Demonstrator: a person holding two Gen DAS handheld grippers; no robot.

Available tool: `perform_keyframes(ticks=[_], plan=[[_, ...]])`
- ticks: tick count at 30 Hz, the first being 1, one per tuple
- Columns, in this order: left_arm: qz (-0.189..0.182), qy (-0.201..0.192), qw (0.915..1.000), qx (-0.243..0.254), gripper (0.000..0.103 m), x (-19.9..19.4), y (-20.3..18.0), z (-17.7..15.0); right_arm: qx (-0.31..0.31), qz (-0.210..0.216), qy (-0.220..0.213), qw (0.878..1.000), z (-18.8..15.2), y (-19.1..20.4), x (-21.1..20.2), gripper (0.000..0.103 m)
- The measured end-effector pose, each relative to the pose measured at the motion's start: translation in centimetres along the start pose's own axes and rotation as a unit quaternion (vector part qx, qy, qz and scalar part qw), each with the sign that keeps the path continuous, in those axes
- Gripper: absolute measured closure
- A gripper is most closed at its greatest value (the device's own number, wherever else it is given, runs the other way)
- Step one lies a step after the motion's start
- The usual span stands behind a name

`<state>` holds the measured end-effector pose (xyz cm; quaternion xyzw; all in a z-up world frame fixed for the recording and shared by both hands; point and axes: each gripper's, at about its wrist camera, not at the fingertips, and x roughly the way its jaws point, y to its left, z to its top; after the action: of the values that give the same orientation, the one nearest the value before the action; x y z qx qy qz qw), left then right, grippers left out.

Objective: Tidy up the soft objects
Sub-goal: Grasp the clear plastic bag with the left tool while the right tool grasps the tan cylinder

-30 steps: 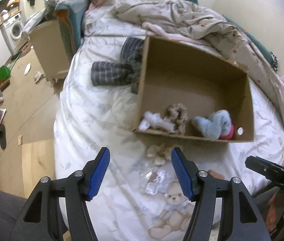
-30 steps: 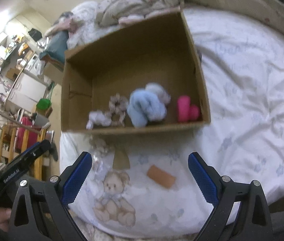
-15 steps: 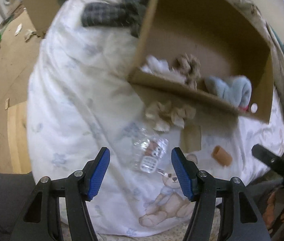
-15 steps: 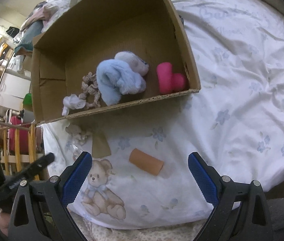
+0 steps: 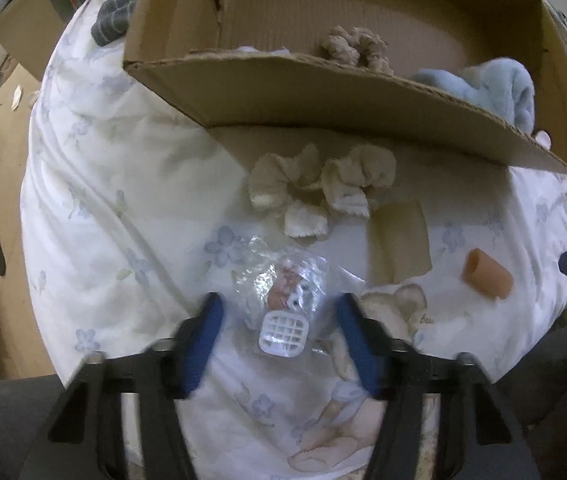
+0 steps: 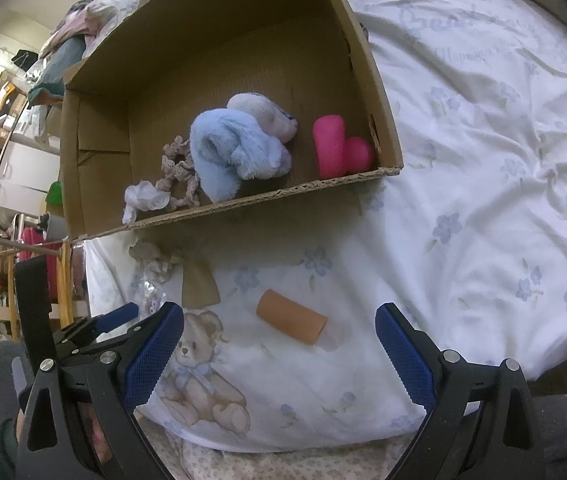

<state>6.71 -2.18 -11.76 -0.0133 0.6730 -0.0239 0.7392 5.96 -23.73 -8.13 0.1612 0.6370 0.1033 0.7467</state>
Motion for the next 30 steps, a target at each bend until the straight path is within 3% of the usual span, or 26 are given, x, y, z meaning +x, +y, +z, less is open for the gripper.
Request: perform_keyframes(ticks=[4,7,15,17,18,21,24,28,30], plan=[[-0.007,0.003,0.9999,0.013,0.080,0.1,-0.4,-0.4,-0.009,0.000,0.017,1.000,0.0,0.3,0.9,0.003],[-0.014,0.001,0.9998,0.011,0.081,-0.4,-0.5,-0.4,-0.026,-0.016,0.036,0.999,0.0,0.6,2.2,0.018],[-0.040,-0.015,0.9986,-0.031,0.082,-3.3,2.4,-1.2,-0.146,-0.098,0.068,0.982,-1.0,3.9,5.4,0.021],[-0.035,-0.028,0.9982,-0.040,0.082,-4.2,3.2,-1.2,-0.173,-0.115,0.076,0.975,-1.5,4.6,6.2,0.029],[-0.032,-0.036,0.9978,-0.046,0.082,-4.6,3.6,-1.2,-0.179,-0.117,0.085,0.973,-1.7,4.8,6.7,0.043],[-0.033,-0.046,0.9962,-0.065,0.082,-5.3,5.1,-1.0,-0.197,-0.143,0.093,0.966,-2.1,5.2,7.7,0.052],[-0.035,-0.050,0.9952,-0.077,0.082,-5.7,5.8,-0.9,-0.204,-0.155,0.086,0.963,-2.1,5.4,7.7,0.074],[-0.035,-0.058,0.9945,-0.081,0.082,-6.3,5.3,-0.8,-0.191,-0.146,0.073,0.968,-1.7,5.2,7.2,0.097],[-0.034,-0.064,0.9940,-0.081,0.082,-6.1,4.6,-0.8,-0.190,-0.130,0.062,0.971,-1.4,5.2,6.5,0.097]])
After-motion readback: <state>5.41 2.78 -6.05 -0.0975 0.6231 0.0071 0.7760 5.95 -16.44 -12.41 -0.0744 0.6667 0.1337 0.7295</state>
